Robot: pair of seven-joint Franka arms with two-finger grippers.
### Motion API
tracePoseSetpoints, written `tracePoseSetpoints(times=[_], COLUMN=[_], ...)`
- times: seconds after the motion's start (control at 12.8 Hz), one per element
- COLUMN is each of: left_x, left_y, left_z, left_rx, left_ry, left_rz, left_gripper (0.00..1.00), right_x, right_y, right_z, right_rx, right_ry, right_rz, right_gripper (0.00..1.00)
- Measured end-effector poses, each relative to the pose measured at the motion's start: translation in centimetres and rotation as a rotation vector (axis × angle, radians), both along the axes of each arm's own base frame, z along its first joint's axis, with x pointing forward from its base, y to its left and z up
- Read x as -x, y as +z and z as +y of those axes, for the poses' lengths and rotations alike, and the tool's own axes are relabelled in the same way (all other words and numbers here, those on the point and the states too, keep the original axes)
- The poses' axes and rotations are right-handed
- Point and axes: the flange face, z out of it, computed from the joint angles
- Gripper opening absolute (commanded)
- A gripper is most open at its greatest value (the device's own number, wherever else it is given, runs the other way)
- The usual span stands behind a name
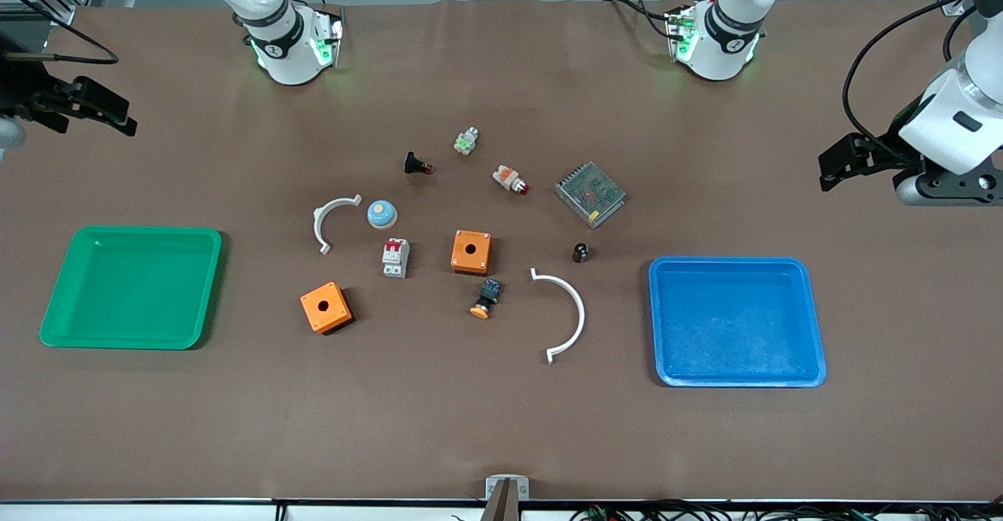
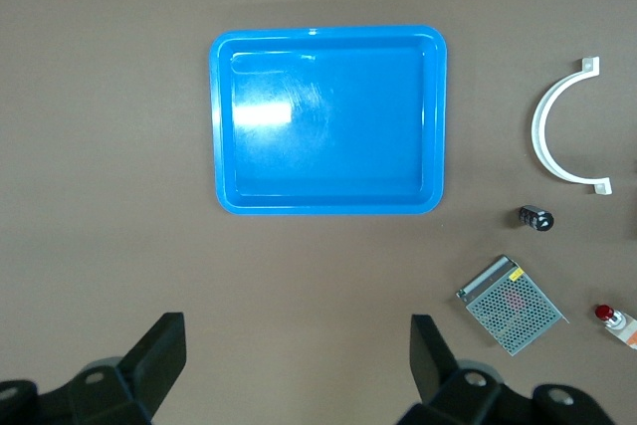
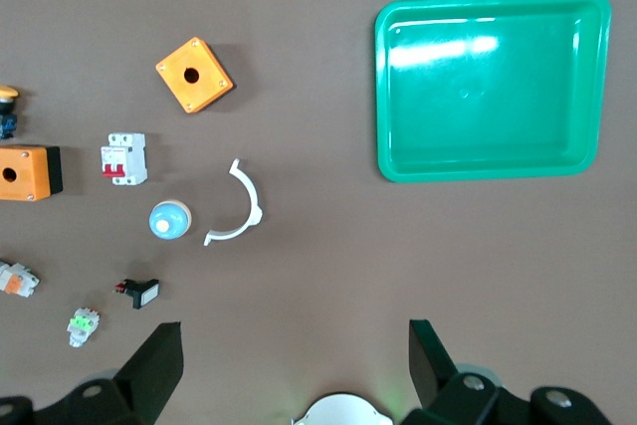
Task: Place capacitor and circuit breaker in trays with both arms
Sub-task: 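Raise both grippers from rest and move them toward the parts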
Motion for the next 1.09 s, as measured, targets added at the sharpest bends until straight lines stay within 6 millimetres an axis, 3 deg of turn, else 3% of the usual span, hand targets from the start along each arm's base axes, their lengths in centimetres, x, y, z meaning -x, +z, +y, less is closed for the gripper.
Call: tracePoseSetpoints(times=[0.39, 0.78, 1.09], left_x=[0.1, 0.9, 0.9], left_y=[0.5, 0.6, 0.6], left_z=[-0.2, -3.0, -2.8], left_rx=[0.001, 0.000, 0.000], left_ry=[-0.004, -0.046, -0.031], left_rz=[-0.003, 0.021, 0.021], left_gripper=[0.99, 0.99, 0.99], right_x=[-0.5, -0.7, -1.1], right_y=[1.9, 1.7, 1.0], right_z=[-0.9, -0.6, 0.3], right_rx=[0.003, 0.003, 0.002], right_ry=[-0.015, -0.009, 0.007], right_rz=[-0.055, -0.055, -0.041], right_gripper=[1.00, 1.00, 1.00])
